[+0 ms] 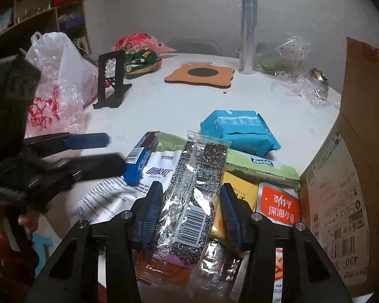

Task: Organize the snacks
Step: 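Grasp the blue candy bar with left tool while right tool grasps the silver seed bar, then carry both bars to the cardboard box and open both tools inside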

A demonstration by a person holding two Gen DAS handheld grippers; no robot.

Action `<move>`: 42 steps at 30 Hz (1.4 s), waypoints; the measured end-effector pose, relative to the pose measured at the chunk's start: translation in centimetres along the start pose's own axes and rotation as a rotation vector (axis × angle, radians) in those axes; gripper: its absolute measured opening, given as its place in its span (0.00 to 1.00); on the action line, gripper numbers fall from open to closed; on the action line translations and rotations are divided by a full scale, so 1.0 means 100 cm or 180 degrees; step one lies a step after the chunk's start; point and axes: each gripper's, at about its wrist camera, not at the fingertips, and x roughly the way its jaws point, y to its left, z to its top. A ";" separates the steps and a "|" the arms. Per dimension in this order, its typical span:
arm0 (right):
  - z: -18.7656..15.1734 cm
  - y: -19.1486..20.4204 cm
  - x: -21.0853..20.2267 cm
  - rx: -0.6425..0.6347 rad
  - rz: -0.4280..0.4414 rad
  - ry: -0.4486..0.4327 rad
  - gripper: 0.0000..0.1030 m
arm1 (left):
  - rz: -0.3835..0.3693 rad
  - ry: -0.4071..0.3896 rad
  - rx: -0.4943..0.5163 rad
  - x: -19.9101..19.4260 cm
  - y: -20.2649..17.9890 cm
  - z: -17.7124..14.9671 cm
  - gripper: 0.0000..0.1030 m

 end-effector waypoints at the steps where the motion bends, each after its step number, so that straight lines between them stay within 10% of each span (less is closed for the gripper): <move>1: 0.000 -0.001 0.001 -0.0013 0.0004 -0.0005 0.42 | 0.0024 0.0037 -0.0011 0.002 0.002 0.000 0.49; 18: 0.004 -0.016 0.006 0.0107 0.0117 -0.0019 0.43 | 0.0211 0.0220 -0.0293 0.029 0.017 0.009 0.45; 27: 0.001 -0.019 0.008 0.0211 0.0159 -0.0070 0.40 | 0.0437 0.0195 -0.0088 0.024 0.017 0.006 0.20; 42: 0.015 -0.003 -0.034 0.0068 0.0281 -0.0354 0.40 | 0.0473 -0.0291 0.0264 -0.035 -0.019 0.016 0.19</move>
